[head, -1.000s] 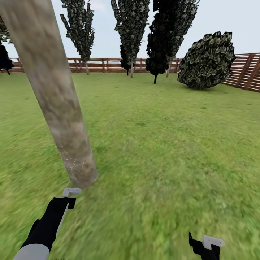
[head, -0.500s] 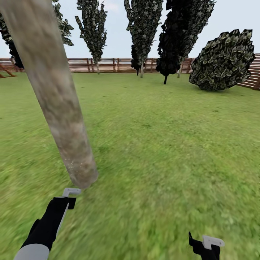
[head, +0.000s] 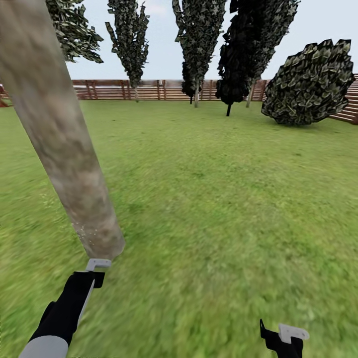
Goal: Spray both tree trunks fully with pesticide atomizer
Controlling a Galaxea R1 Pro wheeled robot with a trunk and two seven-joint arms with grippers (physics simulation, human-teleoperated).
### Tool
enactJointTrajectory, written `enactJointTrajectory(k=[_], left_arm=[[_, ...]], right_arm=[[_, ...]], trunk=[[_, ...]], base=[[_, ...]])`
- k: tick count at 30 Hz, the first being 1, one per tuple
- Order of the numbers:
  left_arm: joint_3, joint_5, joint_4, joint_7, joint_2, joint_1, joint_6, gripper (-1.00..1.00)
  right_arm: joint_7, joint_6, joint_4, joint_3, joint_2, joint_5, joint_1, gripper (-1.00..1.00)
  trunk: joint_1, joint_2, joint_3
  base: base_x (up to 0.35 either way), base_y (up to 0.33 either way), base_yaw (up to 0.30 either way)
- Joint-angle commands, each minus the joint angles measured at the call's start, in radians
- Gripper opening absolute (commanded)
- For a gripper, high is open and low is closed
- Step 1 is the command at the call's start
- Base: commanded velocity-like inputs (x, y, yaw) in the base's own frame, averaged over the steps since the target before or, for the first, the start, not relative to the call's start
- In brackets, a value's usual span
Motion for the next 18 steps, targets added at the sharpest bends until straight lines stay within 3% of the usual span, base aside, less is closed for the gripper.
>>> enactJointTrajectory(k=[1,18], left_arm=[[0.0,-0.001,-0.001,0.001,0.0,-0.001,0.005,-1.0],[-0.002,-0.002,-0.001,0.001,-0.006,-0.001,0.005,-1.0]], right_arm=[[-0.001,-0.003,0.001,-0.001,0.0,0.001,0.0,1.0],[-0.001,-0.003,0.001,-0.001,0.0,0.001,0.0,1.0]], trunk=[[0.0,0.0,-0.001],[0.0,0.0,-0.001]], base=[[0.045,-0.264,0.196],[0.032,-0.267,0.264]])
